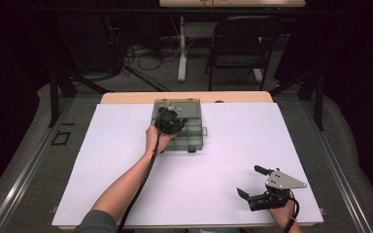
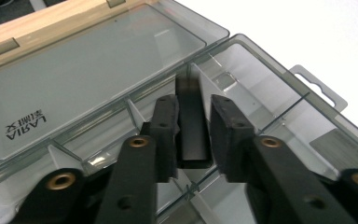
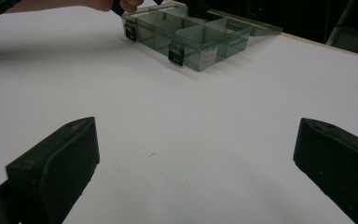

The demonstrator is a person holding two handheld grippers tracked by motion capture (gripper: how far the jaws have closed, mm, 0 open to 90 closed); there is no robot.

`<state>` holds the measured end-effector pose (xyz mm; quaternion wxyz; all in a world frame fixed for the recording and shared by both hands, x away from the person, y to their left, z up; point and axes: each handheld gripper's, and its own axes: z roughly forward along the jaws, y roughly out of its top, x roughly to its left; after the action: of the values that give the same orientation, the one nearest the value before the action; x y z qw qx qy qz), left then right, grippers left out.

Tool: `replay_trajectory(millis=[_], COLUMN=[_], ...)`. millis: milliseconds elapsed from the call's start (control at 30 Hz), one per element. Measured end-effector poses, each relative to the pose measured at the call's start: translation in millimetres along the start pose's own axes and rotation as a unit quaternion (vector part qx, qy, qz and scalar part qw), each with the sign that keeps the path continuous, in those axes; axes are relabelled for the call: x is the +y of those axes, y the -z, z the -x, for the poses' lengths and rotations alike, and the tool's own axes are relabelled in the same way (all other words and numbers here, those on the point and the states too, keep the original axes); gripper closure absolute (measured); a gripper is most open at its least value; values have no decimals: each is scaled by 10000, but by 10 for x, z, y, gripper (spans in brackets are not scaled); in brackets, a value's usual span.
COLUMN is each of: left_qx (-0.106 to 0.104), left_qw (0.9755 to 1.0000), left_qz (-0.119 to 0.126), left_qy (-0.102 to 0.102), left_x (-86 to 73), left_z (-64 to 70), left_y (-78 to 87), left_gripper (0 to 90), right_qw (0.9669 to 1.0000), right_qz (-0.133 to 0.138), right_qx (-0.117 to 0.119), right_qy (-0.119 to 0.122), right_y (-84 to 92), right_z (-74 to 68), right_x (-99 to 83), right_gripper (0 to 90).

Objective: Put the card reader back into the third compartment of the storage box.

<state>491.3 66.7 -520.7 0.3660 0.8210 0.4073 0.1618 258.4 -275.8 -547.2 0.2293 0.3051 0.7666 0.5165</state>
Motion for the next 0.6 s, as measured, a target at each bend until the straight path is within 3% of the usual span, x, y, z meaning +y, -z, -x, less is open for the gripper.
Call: replay_trajectory(millis=[167,267,400,600], left_qx=[-34,-108,-195,-281], left_qw=[9999,9999,9997,9993], left_qz=[105,104,159,210], left_qy=[63,60,-11,-133], left_x=[20,18,-11,-84], left_z=[-14,-27,-28,-15], left_y=[88,163,280,447], left_gripper=[389,271,163,112], right_qw=[10000,10000,10000,10000], right_qz=[-1,-1,-18,-20], right_qx=[-2,6,6,23], right_qy=[-6,4,6,22], right_y=[3,3,2,-1], right_z=[0,-1,4,7], right_x=[0,1,-1,2], right_gripper=[0,0,0,0])
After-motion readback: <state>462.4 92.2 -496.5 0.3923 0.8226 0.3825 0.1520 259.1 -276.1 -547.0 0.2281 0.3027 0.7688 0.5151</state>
